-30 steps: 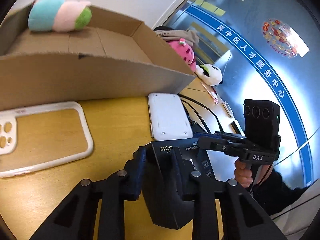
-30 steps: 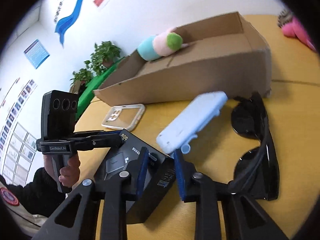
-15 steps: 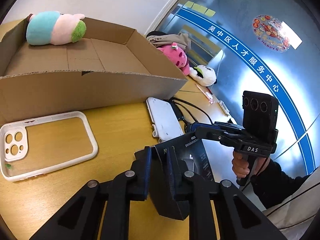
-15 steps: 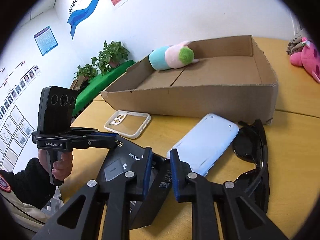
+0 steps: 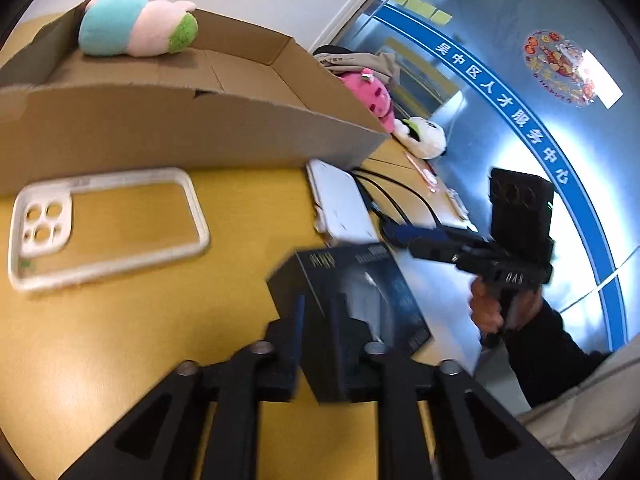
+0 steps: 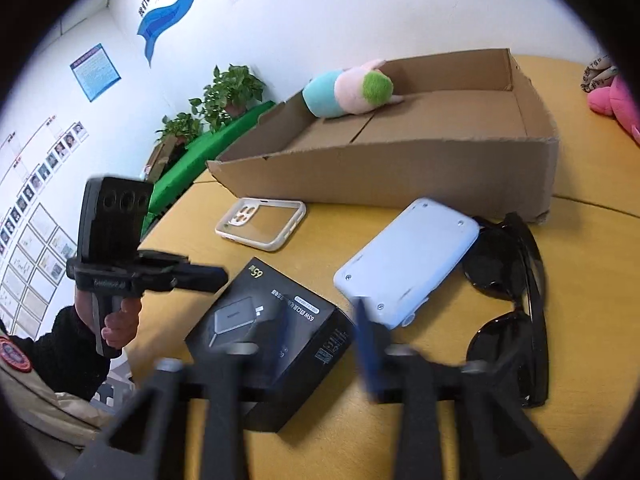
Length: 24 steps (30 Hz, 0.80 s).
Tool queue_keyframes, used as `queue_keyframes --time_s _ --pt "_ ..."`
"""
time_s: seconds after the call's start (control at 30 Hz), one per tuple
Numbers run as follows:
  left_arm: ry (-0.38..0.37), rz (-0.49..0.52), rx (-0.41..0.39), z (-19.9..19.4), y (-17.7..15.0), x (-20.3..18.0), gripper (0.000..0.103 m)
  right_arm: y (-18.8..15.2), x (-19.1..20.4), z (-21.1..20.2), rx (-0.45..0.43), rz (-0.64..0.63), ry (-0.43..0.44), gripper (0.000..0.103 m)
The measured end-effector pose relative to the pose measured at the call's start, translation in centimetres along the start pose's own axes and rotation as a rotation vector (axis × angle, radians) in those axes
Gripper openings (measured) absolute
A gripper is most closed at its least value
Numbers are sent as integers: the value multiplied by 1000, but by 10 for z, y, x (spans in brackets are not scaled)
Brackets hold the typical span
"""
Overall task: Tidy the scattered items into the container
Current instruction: 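Lift the charger box with both grippers and reposition it on the table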
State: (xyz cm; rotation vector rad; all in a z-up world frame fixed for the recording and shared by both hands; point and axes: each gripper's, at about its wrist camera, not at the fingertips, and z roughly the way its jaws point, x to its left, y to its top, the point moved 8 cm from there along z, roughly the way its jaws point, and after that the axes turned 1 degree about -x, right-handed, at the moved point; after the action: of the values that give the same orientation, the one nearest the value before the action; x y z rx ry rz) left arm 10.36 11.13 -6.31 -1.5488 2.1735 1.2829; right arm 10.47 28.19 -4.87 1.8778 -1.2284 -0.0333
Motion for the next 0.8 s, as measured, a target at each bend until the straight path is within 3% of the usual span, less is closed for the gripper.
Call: queue_keyframes --time_s 0.03,0.07,0.1,0.2,0.33,0.43,0.67,0.8 --pt "-7 1 -3 -5 -5 -5 60 1 3 -3 3 -32 5 81" --pt "-11 7 -9 -11 -10 -11 83 3 8 -6 12 -79 3 82" --pt "-19 16 -15 -17 -16 -18 91 3 16 -7 32 -152 2 82" --pt "-36 72 15 -21 -37 -37 94 -2 39 -2 125 -350 23 85" --pt "60 164 82 -6 -50 -39 94 -22 65 19 298 -606 85 85" --pt "110 250 104 5 -47 -39 95 -27 69 35 353 -725 78 85" --pt "119 331 184 29 -48 -37 94 -15 61 49 445 -759 121 86" --pt "133 327 187 40 -47 -32 94 -21 55 58 537 -696 224 88"
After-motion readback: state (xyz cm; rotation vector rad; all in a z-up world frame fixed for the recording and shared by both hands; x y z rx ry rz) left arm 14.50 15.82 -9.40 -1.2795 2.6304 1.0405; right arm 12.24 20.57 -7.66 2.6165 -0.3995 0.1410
